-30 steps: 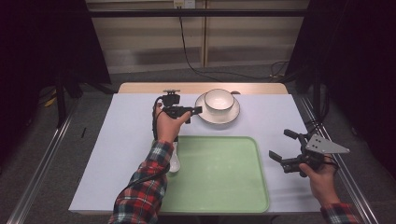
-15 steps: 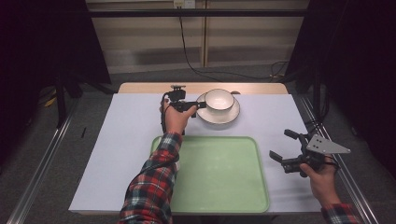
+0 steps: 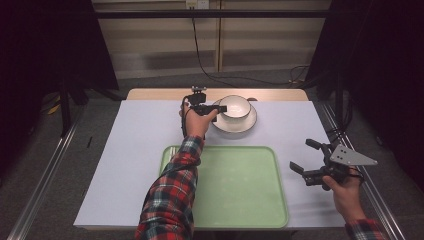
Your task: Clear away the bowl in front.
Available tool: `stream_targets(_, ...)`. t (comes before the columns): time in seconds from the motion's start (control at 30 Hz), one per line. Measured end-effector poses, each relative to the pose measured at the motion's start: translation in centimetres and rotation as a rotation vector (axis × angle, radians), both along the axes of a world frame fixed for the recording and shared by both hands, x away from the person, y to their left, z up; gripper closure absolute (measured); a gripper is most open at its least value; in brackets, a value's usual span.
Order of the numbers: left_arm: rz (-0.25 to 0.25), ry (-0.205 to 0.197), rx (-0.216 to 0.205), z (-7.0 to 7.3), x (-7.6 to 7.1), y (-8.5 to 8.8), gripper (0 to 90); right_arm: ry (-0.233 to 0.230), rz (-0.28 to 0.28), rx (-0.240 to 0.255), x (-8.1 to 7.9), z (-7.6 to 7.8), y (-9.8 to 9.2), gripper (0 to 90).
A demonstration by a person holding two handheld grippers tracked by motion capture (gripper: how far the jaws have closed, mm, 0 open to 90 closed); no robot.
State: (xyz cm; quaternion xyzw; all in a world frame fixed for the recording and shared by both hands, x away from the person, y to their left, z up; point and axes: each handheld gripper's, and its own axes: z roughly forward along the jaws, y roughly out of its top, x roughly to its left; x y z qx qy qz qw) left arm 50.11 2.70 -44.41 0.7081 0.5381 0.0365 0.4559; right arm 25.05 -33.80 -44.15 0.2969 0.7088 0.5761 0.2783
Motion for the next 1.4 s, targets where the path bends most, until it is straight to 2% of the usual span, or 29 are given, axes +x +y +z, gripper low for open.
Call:
stream_targets(0.47,0.018,0.006,0.01,-0.5,1.3,-1.2,11.4,0.0,0.001,-0.007,0.0,0.0,0.0,1.3)
stream_targets(0.7,0.012,0.015,0.013,-0.9,1.7,-1.6,20.4,-0.013,0.009,-0.002,0.0,0.0,-0.1,1.3)
stream_targets(0.73,0.013,0.01,0.026,-1.0,1.7,-1.7,20.9,-0.013,0.011,0.003,0.0,0.0,-0.1,1.3)
stream_targets(0.8,0.008,0.005,0.015,-1.1,1.9,-1.9,24.4,-0.013,0.006,0.011,0.0,0.1,-0.1,1.3)
stream_targets(0.9,0.0,0.003,0.028,-1.1,1.9,-2.1,27.3,-0.009,0.009,0.018,0.0,0.1,-0.1,1.3)
stream_targets(0.93,-0.002,0.003,0.015,-1.2,1.9,-2.3,30.2,-0.009,0.008,0.019,0.0,0.1,-0.1,1.3)
stream_targets(1.03,-0.003,-0.004,0.029,-1.3,2.0,-2.6,33.4,-0.011,0.011,0.014,0.0,0.1,-0.2,1.3)
stream_targets(1.07,-0.013,0.004,0.033,-1.4,2.0,-2.6,35.9,-0.012,0.01,0.016,0.0,0.1,-0.2,1.3)
stream_targets(1.1,-0.011,0.006,0.03,-1.4,2.0,-2.7,36.3,-0.01,0.005,0.022,0.0,0.1,-0.1,1.3)
stream_targets(1.17,0.002,0.014,0.012,-1.4,2.0,-2.8,42.8,-0.008,0.007,0.024,-0.1,0.1,-0.2,1.3)
stream_targets(1.4,0.004,0.051,0.02,-1.6,2.1,-3.0,54.1,-0.014,0.007,0.031,-0.1,0.2,-0.2,1.3)
